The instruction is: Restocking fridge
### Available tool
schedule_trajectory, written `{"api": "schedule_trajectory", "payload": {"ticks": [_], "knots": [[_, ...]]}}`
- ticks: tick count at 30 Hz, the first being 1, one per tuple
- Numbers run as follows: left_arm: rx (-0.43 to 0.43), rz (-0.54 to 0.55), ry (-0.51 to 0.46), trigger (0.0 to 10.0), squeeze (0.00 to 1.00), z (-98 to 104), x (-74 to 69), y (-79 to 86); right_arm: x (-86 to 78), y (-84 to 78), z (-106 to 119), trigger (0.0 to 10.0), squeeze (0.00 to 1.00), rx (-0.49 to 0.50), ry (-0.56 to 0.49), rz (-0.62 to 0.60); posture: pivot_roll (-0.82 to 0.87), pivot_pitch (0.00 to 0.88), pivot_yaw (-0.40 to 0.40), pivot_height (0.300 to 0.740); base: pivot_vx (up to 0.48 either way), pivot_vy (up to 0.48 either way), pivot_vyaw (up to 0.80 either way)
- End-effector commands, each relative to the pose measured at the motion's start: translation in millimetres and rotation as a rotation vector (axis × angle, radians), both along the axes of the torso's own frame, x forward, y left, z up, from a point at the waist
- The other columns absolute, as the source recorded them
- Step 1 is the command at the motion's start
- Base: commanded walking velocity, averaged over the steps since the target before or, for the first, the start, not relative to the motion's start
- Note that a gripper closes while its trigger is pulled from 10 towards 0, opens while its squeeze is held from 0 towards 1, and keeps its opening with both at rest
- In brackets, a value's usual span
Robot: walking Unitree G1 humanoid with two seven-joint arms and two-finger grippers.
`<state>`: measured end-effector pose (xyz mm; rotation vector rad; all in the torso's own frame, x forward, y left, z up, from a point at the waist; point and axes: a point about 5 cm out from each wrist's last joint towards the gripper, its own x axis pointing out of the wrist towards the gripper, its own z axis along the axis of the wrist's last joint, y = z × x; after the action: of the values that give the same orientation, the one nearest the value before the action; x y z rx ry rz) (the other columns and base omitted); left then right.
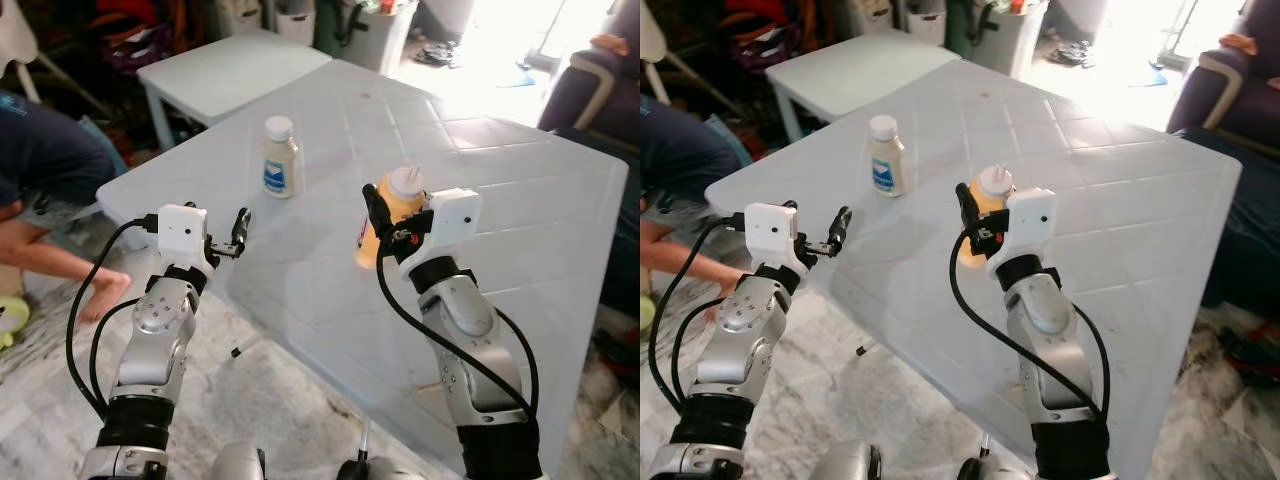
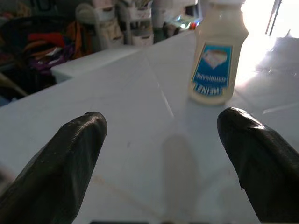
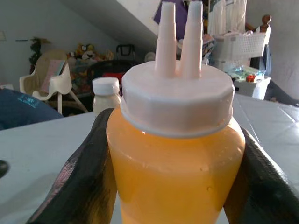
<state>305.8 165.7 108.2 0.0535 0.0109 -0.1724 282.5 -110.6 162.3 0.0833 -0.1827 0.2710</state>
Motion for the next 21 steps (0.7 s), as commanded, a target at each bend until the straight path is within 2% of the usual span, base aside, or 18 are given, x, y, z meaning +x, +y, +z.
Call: {"api": "schedule_trajectory", "payload": {"ticks": [1, 5, 10, 21], "knots": [[0.006, -0.018, -0.013, 10.0, 0.0, 4.7, 2.7, -3.6, -0.6, -6.1, 3.6, 10.0, 0.0, -0.005, -0.011, -0.03, -0.09, 0.0, -0.008, 0.74, -0.285, 0.0, 0.0], [0.007, -0.021, -0.016, 10.0, 0.0, 6.0, 1.3, -4.8, 1.7, -8.3, -1.7, 10.0, 0.0, -0.018, 0.024, -0.054, -0.08, 0.0, -0.01, 0.74, -0.285, 0.0, 0.0], [0.014, -0.024, -0.005, 10.0, 0.0, 2.3, -2.3, -2.0, 2.8, -6.0, -0.4, 10.0, 0.0, -0.003, 0.017, -0.065, -0.08, 0.0, -0.006, 0.74, -0.28, 0.0, 0.0], [0.018, -0.032, -0.011, 10.0, 0.0, 4.5, 1.3, -4.3, 1.8, -5.3, -1.7, 10.0, 0.0, -0.008, 0.015, -0.058, -0.08, 0.0, -0.006, 0.74, -0.283, 0.0, 0.0]]}}
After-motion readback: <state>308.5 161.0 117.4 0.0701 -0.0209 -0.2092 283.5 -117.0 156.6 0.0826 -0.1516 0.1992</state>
